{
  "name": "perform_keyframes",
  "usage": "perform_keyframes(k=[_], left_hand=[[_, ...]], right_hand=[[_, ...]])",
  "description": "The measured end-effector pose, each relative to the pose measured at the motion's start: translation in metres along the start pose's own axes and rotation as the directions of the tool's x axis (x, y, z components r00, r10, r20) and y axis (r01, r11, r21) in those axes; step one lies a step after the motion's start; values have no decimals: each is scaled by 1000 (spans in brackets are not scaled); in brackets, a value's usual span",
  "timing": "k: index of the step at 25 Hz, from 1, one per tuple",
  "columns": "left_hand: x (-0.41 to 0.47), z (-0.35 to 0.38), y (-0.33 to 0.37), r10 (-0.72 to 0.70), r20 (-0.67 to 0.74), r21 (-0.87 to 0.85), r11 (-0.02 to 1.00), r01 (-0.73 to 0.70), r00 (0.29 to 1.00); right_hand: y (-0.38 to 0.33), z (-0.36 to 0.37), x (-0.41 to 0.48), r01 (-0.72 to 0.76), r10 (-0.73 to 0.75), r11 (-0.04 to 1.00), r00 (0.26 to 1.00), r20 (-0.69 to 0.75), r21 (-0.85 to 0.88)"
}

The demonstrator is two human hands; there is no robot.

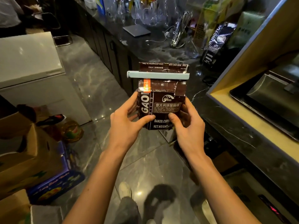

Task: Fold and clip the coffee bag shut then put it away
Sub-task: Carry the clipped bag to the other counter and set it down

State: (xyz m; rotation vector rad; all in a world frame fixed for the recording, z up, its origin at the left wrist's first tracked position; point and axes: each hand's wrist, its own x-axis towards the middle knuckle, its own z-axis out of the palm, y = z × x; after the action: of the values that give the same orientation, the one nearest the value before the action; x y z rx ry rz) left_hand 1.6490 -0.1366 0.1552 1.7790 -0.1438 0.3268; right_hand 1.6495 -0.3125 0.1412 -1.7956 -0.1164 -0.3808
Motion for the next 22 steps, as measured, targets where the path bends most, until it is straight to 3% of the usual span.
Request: perform_keyframes(k=[12, 18, 22], left_hand=[[260, 16, -97, -4, 189, -100, 995, 23, 982], [358, 64, -130, -22, 363, -129, 989, 73, 932], [414, 110, -152, -13, 426, -123, 990, 73, 905]], right_hand=[[62, 76, 214, -114, 96, 990, 977, -192, -86], [103, 71, 289, -265, 239, 964, 909, -342, -32], [142, 53, 340, -289, 264, 957, 877, -402, -3]])
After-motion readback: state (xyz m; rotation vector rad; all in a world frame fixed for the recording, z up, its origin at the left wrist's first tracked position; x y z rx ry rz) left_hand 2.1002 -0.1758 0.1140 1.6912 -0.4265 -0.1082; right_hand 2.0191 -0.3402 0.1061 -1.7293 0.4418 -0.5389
